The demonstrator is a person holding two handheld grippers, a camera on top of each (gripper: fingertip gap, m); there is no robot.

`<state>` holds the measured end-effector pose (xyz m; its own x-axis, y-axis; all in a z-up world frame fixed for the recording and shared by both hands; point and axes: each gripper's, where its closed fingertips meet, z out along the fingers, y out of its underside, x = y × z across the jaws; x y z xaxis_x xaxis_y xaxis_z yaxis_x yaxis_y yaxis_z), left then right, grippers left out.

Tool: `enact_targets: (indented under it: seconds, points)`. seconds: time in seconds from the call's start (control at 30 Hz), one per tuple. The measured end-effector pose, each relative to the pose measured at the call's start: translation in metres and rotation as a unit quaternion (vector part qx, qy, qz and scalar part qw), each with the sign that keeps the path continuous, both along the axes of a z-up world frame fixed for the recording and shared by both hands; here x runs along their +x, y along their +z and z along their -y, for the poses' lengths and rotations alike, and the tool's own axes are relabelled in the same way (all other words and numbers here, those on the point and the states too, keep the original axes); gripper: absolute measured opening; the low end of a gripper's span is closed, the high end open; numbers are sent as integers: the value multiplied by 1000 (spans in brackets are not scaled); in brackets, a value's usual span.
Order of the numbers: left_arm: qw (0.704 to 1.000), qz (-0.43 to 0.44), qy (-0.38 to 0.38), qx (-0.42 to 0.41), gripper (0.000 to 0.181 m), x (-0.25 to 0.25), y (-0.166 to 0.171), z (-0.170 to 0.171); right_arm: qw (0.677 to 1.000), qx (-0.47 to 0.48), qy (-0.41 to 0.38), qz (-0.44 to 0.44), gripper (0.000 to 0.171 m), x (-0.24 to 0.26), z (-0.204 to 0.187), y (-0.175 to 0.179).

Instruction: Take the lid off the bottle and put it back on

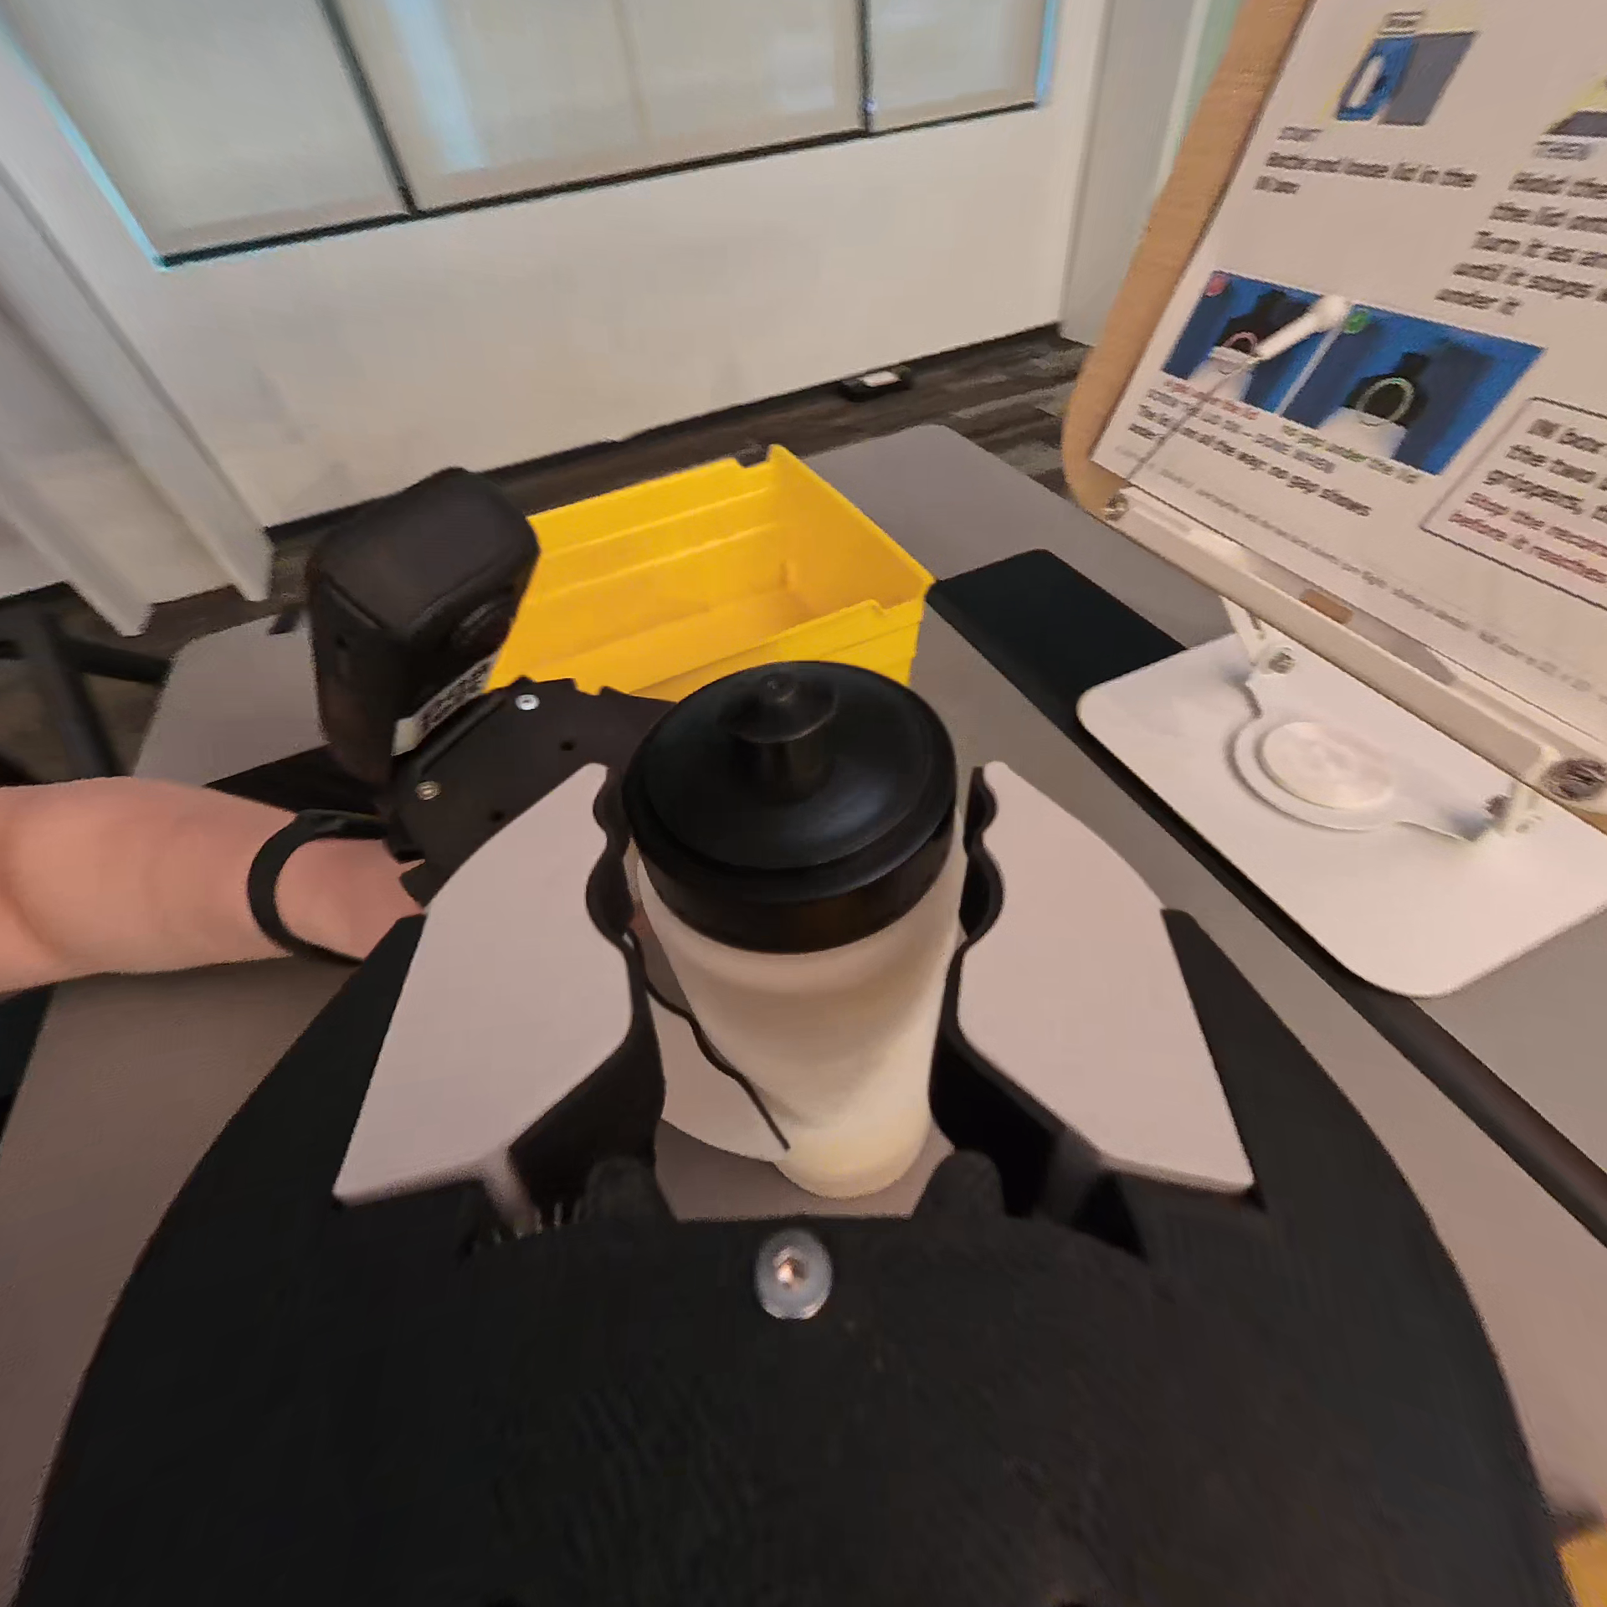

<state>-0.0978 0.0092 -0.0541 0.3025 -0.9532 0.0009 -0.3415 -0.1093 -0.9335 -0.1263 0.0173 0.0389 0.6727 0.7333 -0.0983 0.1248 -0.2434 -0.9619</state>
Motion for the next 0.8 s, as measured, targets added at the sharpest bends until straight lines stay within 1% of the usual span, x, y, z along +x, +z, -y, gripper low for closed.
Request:
enact_targets:
  seconds: [0.07,0.13,0.2,0.3,0.4,0.47,0.57,0.63,0.73,0.8]
  points:
    - [1000,4,-10,1,86,0,0,1,1000,8,21,-11,74,-2,2,1]
    - [1000,8,-13,-1,86,0,1,1,1000,21,17,-6,74,-3,1,1]
    - [1000,8,1,-5,86,-1,1,-1,1000,25,0,-9,74,-4,-2,2]
    - [999,10,34,-9,86,-3,1,-5,998,29,-62,-4,74,-5,-7,2]
    - [998,3,63,-3,86,-5,1,-8,988,35,-150,-1,74,-5,-9,2]
    - [998,3,68,-1,85,-6,1,-8,984,50,-172,7,74,-7,-9,2]
    - [999,6,51,-3,86,-6,1,-9,988,43,-150,-1,74,-6,-10,2]
    - [999,5,35,-8,85,-5,1,-8,994,38,-104,4,73,-6,-9,2]
    - [1000,-4,12,1,85,-3,0,-4,999,35,-35,20,78,-4,-7,-2]
    - [1000,-3,-1,3,85,0,0,-1,999,39,-2,14,76,-5,-3,-2]
